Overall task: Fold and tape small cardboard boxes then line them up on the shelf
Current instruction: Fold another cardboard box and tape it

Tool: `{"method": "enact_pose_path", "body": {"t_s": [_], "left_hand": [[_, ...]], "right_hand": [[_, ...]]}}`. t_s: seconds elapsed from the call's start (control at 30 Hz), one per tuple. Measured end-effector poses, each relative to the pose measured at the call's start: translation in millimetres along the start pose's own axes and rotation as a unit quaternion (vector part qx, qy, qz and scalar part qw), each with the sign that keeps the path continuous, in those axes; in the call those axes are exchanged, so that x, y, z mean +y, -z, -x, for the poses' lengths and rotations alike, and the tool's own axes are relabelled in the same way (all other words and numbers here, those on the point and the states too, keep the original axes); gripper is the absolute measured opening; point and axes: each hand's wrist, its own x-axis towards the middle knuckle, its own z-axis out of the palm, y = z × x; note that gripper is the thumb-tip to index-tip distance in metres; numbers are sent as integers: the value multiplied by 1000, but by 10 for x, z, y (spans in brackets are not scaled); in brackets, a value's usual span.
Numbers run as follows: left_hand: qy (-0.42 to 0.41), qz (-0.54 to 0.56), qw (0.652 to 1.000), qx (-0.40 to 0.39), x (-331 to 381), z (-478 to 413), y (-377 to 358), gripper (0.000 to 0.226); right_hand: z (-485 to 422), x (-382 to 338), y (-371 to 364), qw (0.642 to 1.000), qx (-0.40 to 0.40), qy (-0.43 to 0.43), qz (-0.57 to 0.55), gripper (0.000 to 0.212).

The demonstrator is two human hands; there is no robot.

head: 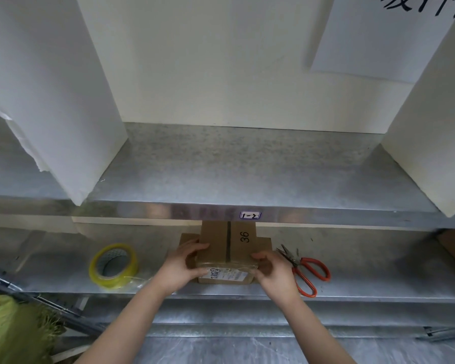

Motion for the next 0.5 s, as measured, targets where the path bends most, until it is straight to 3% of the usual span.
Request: {"method": "enact_pose_path", "body": {"t_s": [0.17,0.23,0.33,0.5], "left_hand": [[3,48,998,33,58,36,-95,54],[14,48,999,1,89,24,-87,58],[41,43,994,-90,153,48,-145,81],[87,106,987,-85,181,98,-276,86]], "right_hand": [[-51,-28,-56,999,-3,-35,-40,33],[-85,-49,-59,997,-2,-52,-58,32],[-102,-76,-38,997,-14,-58,-54,33],[11,-112,-142,996,-1,-52,-71,46]]}}
